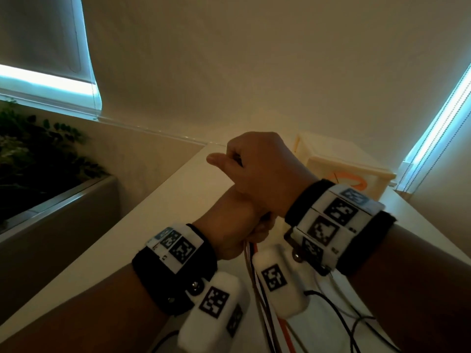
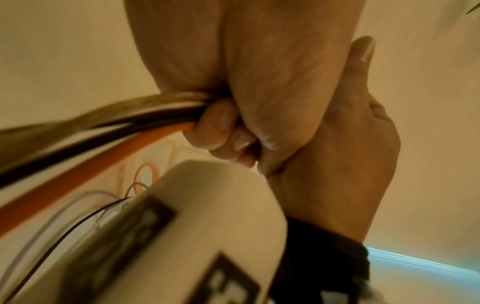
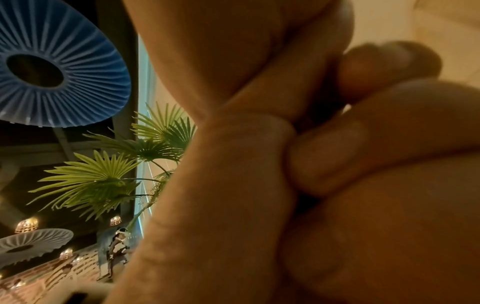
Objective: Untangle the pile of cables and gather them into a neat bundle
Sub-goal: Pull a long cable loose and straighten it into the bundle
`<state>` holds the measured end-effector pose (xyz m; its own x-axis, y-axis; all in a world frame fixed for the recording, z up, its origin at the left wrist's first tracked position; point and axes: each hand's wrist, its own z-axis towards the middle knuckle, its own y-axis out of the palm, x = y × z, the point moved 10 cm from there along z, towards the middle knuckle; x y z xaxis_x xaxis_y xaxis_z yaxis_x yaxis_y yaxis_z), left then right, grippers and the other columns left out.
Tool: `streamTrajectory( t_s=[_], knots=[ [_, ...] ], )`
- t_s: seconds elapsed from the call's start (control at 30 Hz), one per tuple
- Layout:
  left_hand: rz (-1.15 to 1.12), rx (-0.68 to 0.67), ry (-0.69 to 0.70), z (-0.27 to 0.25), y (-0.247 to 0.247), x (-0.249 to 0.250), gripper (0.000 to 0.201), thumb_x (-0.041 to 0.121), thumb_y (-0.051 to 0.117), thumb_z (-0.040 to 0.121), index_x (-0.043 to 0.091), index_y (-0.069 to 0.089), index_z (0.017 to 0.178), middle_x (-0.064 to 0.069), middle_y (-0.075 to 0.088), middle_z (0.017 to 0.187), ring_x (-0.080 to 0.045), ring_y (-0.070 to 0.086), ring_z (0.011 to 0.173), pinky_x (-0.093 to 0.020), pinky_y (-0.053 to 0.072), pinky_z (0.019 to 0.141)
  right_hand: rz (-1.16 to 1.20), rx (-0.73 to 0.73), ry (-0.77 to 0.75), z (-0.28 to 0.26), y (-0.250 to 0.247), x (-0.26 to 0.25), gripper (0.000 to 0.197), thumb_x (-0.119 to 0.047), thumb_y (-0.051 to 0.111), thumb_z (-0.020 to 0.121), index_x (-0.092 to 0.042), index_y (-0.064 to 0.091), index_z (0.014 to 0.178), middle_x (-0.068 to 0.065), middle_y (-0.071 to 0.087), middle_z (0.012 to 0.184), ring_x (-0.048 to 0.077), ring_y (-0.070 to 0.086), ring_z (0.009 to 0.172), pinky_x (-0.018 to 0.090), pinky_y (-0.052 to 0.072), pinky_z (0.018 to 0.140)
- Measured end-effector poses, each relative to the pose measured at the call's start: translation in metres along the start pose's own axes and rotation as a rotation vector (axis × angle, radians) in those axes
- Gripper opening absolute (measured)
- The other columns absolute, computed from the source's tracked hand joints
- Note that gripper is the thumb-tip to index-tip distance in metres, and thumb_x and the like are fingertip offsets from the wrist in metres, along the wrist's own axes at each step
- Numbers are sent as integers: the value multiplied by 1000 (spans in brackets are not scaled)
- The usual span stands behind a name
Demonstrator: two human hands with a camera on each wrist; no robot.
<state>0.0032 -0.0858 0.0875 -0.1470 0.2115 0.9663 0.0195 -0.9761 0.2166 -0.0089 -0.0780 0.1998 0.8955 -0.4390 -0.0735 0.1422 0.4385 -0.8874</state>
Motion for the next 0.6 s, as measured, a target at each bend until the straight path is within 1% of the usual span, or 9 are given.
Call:
streamTrajectory(
  t_s=[0.17,0.2,0.23,0.3,0.37,0.43,0.5,0.53,0.6],
  knots=[
    [34,67,-39,-1,-11,0,63,-2,33,99,27,39,43,6,29,47,-8,19,43,-24,13,47,42,-55,38,3,13,3,48,-46,48,103,-17,48,65,-3,47,69,8,44,62,25,34,61],
    [4,75,-33,0,-15,3,59,2,34,100,27,39,47,6,28,48,-8,18,43,-23,12,46,101,-1,54,1,8,5,41,-48,49,102,-18,54,74,-3,51,79,7,49,70,24,37,65],
    [-40,80,-25,1,-20,8,54,8,36,102,26,40,51,5,27,50,-8,18,43,-23,11,46,186,69,101,-3,2,10,33,-51,50,100,-20,60,94,-2,54,97,7,54,86,23,42,75],
    [-155,98,-11,3,-33,20,49,30,41,106,25,43,56,6,27,50,-8,17,42,-24,9,46,406,159,274,-13,3,30,53,-58,50,96,-28,43,139,1,47,135,8,50,117,28,44,94],
    [-246,130,-28,6,-46,25,55,49,45,103,25,43,54,6,25,50,-8,17,40,-25,8,46,719,55,522,-29,40,43,70,-66,45,94,-30,28,151,4,48,145,13,54,123,39,51,96],
    [-295,161,-51,9,-53,22,55,57,50,98,25,32,56,5,22,52,-12,13,44,-33,8,52,1016,-116,743,-49,91,35,72,-71,37,94,-23,36,146,7,63,129,24,69,105,46,60,86],
    [-315,193,-42,14,-57,19,55,57,50,98,25,28,60,3,18,56,-14,10,51,-37,7,59,1226,-222,842,-66,125,18,74,-75,30,93,-17,49,135,6,69,109,26,71,83,38,61,69],
    [-317,211,-31,15,-59,18,55,56,50,99,24,29,60,3,17,57,-13,12,50,-35,9,57,1257,-219,833,-70,130,14,76,-77,29,92,-14,53,125,4,67,93,21,64,65,29,53,56],
    [-300,220,-27,16,-60,16,54,54,51,99,23,31,59,3,17,57,-12,14,49,-30,14,49,1238,-169,789,-77,130,14,68,-76,30,94,-11,51,94,1,44,60,13,33,42,20,29,43]
  ],
)
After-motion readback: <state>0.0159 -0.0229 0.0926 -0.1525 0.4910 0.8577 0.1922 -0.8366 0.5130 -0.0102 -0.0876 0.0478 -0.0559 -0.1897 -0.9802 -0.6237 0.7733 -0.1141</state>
